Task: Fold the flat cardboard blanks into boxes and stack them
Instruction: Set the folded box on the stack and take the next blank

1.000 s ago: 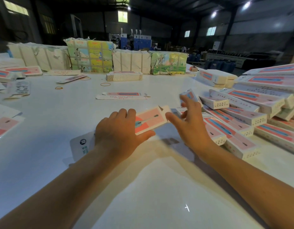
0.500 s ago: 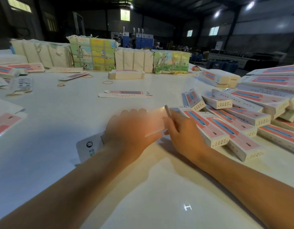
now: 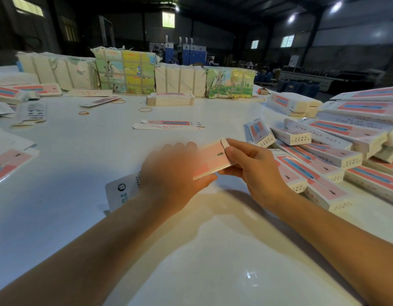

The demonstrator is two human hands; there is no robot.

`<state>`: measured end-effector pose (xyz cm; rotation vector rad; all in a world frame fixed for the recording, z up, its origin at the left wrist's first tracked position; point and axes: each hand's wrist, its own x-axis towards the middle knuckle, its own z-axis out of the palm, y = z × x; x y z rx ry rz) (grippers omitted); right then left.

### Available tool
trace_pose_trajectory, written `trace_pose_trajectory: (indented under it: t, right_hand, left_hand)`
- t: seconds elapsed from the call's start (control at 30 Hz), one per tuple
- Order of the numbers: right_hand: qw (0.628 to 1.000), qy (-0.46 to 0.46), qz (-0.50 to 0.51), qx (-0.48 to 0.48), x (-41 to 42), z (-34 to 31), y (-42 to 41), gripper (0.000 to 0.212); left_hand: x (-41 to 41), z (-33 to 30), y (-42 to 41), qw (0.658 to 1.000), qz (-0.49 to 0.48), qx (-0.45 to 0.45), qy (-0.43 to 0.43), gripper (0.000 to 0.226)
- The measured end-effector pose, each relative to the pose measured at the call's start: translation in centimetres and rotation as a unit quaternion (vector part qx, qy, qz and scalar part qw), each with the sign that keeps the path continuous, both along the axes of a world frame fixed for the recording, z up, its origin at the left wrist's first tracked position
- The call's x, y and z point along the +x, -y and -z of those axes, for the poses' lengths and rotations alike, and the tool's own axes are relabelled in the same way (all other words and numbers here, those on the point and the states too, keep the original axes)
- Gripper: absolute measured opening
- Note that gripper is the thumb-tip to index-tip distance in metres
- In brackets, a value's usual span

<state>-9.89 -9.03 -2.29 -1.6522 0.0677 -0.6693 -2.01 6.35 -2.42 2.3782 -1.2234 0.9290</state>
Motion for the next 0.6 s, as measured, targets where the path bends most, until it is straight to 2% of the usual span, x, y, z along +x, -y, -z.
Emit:
trace_pose_trajectory:
  t: [0.1,0.2,0.3,0.43,0.6]
  right_hand:
    - [1.0,0.01,-0.003,0.004,-0.05,-0.08,0.07,0.04]
    - [0.999,0.021,0.023,0.035,0.02,-0.2,0.19,0.042]
    - [0.999,0.025,0.023,0.022,-0.13,-0.34,0.12,0.045]
    - [1.0,0.014,0.018,0.003,-0.32,-0.35,-0.36,0.043]
    - [0.999,-0.004,0.039,-0.032,-0.29,-0.17,-0.67,0.042]
  left_hand:
    - [0.09,0.02,-0.05,1.0,0.012,-0.019,0.001,0.073]
    - [0.23,0.07,-0.02,0.999,0.012,-0.04,0.002,0.068]
    - [0.27,0.04,-0.1,0.999,0.013,-0.042,0.012,0.068]
    - [0.26,0.09,-0.21,1.0,0.009,-0.013,0.025,0.076]
    - [0.22,0.16,0.04,0.997,-0.036,0.034,0.058,0.064]
